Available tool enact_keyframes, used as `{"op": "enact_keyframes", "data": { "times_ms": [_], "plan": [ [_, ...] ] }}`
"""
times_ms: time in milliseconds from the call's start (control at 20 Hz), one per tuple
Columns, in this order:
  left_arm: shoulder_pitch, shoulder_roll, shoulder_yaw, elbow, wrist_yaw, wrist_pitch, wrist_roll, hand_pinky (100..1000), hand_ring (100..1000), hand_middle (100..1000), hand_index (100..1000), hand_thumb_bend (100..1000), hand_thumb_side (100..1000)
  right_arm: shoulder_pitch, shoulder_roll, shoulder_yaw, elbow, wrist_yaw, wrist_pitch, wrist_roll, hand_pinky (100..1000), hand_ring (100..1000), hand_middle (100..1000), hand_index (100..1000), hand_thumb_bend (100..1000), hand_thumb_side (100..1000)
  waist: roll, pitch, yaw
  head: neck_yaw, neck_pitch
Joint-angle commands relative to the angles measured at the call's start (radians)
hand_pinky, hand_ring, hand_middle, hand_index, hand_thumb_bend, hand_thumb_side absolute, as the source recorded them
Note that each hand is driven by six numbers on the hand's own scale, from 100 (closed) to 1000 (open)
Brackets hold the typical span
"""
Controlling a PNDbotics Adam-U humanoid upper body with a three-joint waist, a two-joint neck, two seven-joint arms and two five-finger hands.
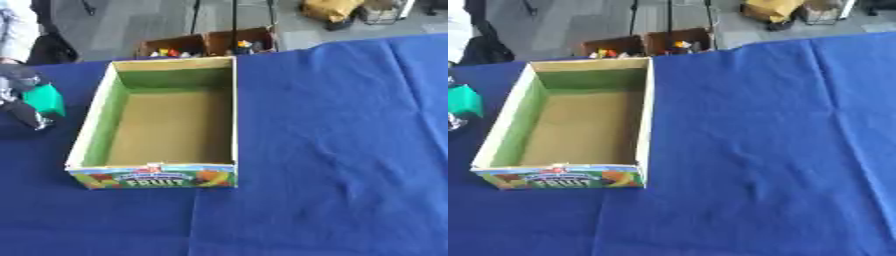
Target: Pick up objects on the table and place them in the box.
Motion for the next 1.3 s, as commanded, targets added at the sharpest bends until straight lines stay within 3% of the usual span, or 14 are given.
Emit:
{"op": "enact_keyframes", "data": {
  "times_ms": [50, 200, 250, 300, 900, 1300],
  "plan": [
    [-0.025, 0.031, 0.005, -0.028, 0.002, -0.002, 0.013, 410, 465, 553, 664, 100, 397, 0.0, -0.007, -0.01, -0.02, -0.005, 0.002, -0.005, 727, 687, 459, 662, 100, 747, 0.001, -0.044, 0.005, -0.004, 0.011],
    [-0.028, 0.029, 0.006, -0.048, 0.025, -0.006, 0.021, 395, 460, 550, 661, 100, 392, 0.007, 0.0, -0.01, -0.02, -0.005, 0.006, -0.009, 726, 686, 463, 661, 100, 743, 0.005, -0.068, 0.011, -0.009, 0.021],
    [-0.029, 0.028, 0.005, -0.057, 0.037, -0.009, 0.022, 393, 460, 550, 661, 100, 457, 0.009, 0.003, -0.01, -0.02, -0.004, 0.007, -0.011, 726, 687, 465, 661, 100, 763, 0.006, -0.076, 0.014, -0.011, 0.024],
    [-0.03, 0.027, 0.002, -0.067, 0.053, -0.013, 0.021, 391, 459, 551, 661, 100, 391, 0.011, 0.006, -0.009, -0.02, -0.004, 0.009, -0.013, 725, 687, 467, 660, 100, 741, 0.007, -0.085, 0.017, -0.013, 0.028],
    [-0.046, -0.018, -0.07, -0.293, 0.242, -0.061, -0.019, 339, 440, 542, 656, 100, 394, 0.024, 0.044, 0.007, -0.02, -0.009, 0.02, -0.027, 723, 688, 484, 658, 100, 730, 0.008, -0.178, 0.042, -0.031, 0.079],
    [-0.035, -0.083, -0.147, -0.441, 0.407, -0.012, -0.005, 308, 427, 536, 656, 100, 390, 0.025, 0.071, 0.019, -0.02, -0.02, 0.026, -0.026, 722, 688, 490, 657, 100, 724, 0.01, -0.216, 0.036, -0.037, 0.09]
  ]
}}
